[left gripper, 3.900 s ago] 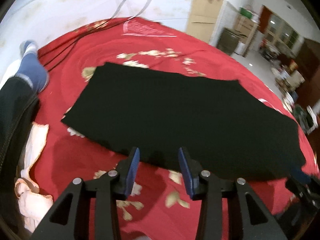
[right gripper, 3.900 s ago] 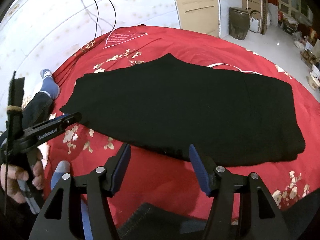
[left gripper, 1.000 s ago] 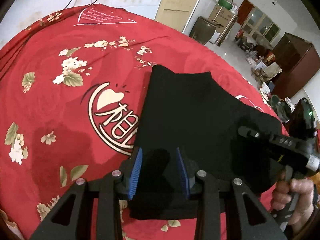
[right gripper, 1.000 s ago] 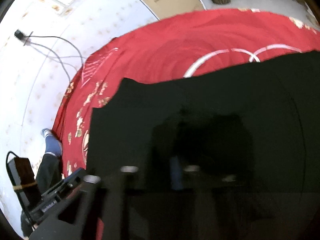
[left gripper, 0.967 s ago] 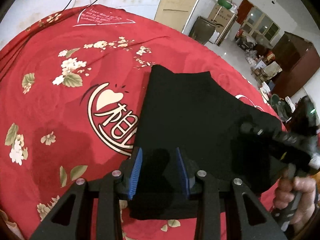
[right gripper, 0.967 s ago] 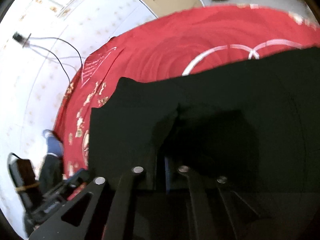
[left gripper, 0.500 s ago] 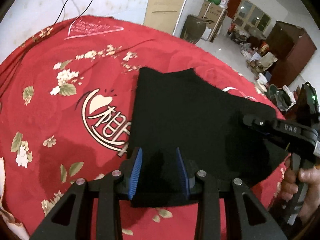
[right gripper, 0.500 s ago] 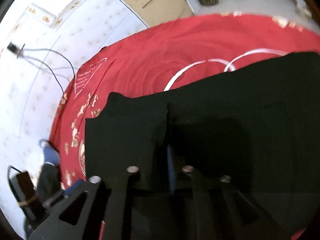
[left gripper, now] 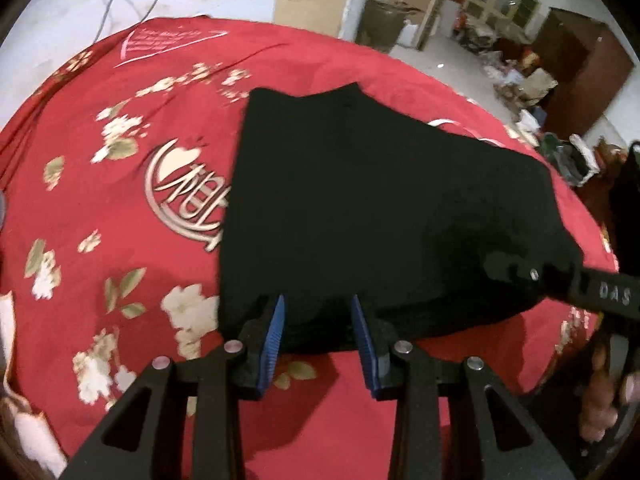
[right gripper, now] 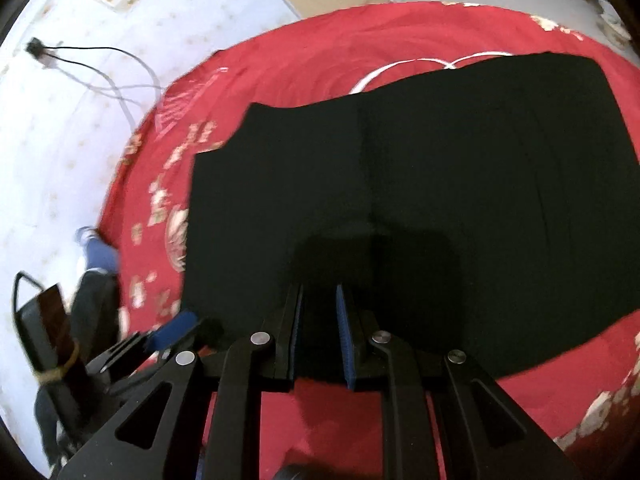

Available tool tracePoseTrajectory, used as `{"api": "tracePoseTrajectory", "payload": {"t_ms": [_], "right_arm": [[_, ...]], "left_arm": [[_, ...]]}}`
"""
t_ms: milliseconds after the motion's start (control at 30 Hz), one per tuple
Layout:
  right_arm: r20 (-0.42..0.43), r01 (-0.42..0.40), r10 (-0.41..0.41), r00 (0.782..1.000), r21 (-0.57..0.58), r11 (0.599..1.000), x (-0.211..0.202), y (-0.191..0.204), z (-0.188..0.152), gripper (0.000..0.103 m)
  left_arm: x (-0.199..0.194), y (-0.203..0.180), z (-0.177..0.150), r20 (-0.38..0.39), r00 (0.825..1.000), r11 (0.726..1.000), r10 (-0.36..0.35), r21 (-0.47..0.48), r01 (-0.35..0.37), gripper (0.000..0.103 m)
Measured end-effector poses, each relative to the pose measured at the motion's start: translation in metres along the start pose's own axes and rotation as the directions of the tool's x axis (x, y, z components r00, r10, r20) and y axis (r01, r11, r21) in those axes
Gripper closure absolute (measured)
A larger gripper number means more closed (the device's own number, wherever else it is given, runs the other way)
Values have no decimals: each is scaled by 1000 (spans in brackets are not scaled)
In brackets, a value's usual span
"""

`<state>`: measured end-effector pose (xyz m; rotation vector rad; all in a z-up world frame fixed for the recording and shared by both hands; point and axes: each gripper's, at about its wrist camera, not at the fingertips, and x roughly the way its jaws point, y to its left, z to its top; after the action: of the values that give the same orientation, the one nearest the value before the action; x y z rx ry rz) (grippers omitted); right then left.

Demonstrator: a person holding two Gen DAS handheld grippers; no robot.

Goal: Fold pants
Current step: 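Lay the folded pants down and open both grippers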

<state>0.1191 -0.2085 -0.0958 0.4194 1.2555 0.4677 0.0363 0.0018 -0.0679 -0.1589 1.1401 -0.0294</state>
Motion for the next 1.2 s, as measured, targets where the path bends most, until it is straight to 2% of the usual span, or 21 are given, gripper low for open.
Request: {"api": "tracePoseTrajectory", "payload": {"t_ms": [67, 133, 200, 267, 400, 433, 533, 567, 867, 1200], "right_arm": [[-46, 21, -20, 999, 19, 1000, 10, -5, -2, 85], [-65, 11, -7, 998, 65, 998, 15, -12, 0, 85], [-11, -3, 4, 1000, 67, 998, 3, -11, 1, 85], [51, -53, 50, 997, 73, 996, -9, -12, 1, 84], [166, -102, 93, 982, 49, 994, -34, -11, 0, 80], [184, -99, 89, 979, 42, 994, -38, -9, -2, 77], [244, -94, 85, 966, 28, 995, -57, -9, -9, 54], [258, -89, 78, 963, 29, 996, -64, -11, -10, 52], [306, -58, 50, 951, 15, 998, -89, -15, -31, 52], [307, -18, 22, 952, -18, 1000, -100, -14, -47, 52]], "left_arm": [[7, 3, -4, -42, 999, 1000, 6, -21, -6, 66], [3, 2, -5, -45, 999, 1000, 10, -29, -11, 66], [-4, -4, -3, -32, 999, 1000, 14, -24, -15, 66], [-13, -13, 2, -1, 1000, 1000, 20, -8, -20, 66], [-31, -35, 15, 69, 998, 1000, 10, 29, -12, 66], [-36, -40, 17, 88, 996, 999, 3, 35, -6, 66], [-49, -50, 16, 126, 992, 998, -25, 52, 18, 66], [-53, -52, 15, 132, 991, 998, -28, 59, 21, 66], [-67, -57, -11, 145, 989, 995, -31, 97, 17, 66], [-80, -55, -12, 193, 980, 996, -35, 87, 18, 66]]}}
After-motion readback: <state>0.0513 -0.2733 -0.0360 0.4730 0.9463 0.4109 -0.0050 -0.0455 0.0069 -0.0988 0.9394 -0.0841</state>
